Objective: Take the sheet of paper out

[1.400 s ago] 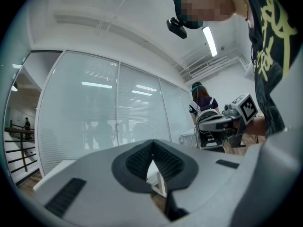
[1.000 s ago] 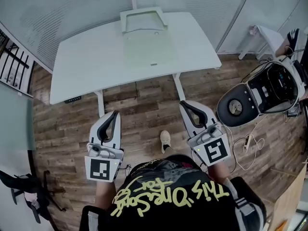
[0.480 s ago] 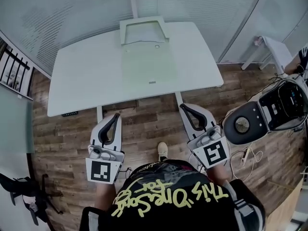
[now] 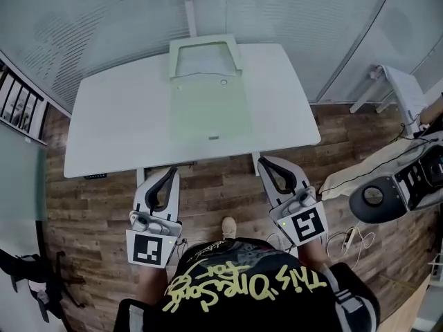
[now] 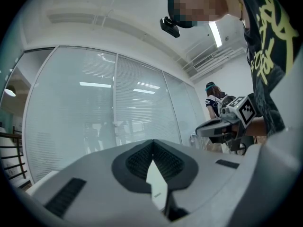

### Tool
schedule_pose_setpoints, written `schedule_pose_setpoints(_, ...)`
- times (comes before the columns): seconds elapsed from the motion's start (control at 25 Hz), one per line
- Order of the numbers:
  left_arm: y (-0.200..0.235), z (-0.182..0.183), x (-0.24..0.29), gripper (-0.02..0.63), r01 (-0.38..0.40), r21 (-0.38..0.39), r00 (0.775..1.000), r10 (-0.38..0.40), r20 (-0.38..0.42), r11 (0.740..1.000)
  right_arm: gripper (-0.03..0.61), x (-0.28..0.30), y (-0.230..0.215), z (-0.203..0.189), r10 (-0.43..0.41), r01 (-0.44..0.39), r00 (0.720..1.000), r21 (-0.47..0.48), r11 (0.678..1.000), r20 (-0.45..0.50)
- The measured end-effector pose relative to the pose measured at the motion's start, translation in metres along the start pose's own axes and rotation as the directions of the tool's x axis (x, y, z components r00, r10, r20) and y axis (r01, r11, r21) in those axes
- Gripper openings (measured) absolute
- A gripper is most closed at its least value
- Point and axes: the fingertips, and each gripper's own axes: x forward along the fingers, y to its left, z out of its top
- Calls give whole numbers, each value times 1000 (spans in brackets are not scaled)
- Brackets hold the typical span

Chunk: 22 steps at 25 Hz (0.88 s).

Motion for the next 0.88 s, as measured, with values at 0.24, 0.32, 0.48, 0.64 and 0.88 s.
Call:
schedule_pose_setpoints(0.24, -1, -3, 1, 6, 6, 10, 1000, -6, -13, 1000, 8, 10, -3, -4, 13, -13, 1000, 15, 1000, 2)
schedule_pose_setpoints(0.32, 1, -5, 1, 6, 3, 4, 1000, -3, -12, 1000, 8, 13, 0, -2, 19, -19, 1000, 14, 1000, 5)
schedule_pose_setpoints(0.48, 5, -4, 1, 6, 1, -4, 1000, -1, -3, 1000, 8, 19, 4, 2, 20, -20, 1000, 17, 1000, 14)
schedule_pose_setpoints(0.64, 8, -7, 1, 6, 6, -7, 1000, -6, -18, 1000, 8, 20, 9, 0, 29, -29, 1000, 15, 999, -5)
schedule_pose_setpoints(0.88, 12, -6, 4, 6, 3, -12, 1000, -4, -25, 1000, 8, 30, 10, 5, 39, -39, 999, 20, 999, 4)
